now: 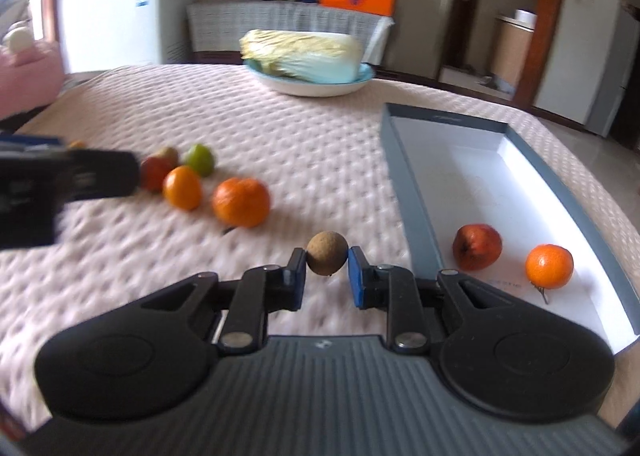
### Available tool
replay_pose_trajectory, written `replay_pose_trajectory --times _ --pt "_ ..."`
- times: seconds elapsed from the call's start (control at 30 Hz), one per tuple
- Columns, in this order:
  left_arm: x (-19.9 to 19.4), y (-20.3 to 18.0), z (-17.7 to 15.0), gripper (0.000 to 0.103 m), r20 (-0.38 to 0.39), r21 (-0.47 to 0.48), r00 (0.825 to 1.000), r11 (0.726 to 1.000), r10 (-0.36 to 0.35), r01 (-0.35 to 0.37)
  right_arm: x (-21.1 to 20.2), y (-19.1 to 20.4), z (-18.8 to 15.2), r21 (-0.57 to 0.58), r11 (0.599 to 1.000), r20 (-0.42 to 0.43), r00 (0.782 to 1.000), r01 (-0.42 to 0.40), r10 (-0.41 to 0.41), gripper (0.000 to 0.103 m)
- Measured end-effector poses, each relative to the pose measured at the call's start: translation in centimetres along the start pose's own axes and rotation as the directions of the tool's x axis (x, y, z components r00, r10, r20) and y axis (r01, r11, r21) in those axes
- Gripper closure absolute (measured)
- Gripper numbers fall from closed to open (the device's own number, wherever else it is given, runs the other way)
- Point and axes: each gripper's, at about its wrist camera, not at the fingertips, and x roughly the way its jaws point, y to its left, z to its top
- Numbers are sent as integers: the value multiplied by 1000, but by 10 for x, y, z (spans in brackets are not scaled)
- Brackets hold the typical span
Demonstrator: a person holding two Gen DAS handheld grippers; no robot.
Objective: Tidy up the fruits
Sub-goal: 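Grasp a tangerine with the left tool while the right tool holds the kiwi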
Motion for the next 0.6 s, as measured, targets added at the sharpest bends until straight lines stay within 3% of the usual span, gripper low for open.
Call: replay_pose_trajectory --times 0.1,0.27,0.5,0.6 --pt "6 -10 0 30 -4 26 1000 999 -25 25 -13 -6 -3 4 997 3 997 -72 72 77" --pt "22 -27 1 32 -16 56 999 998 -41 42 -32 -11 -9 -55 991 17 992 -125 126 77" --pt "50 -44 5 32 -45 79 997 995 -57 61 -44 -29 -10 -66 986 21 987 -155 157 77" --pt "72 -45 5 39 -85 85 995 995 -48 55 -46 -36 -9 -49 986 23 986 -161 163 77"
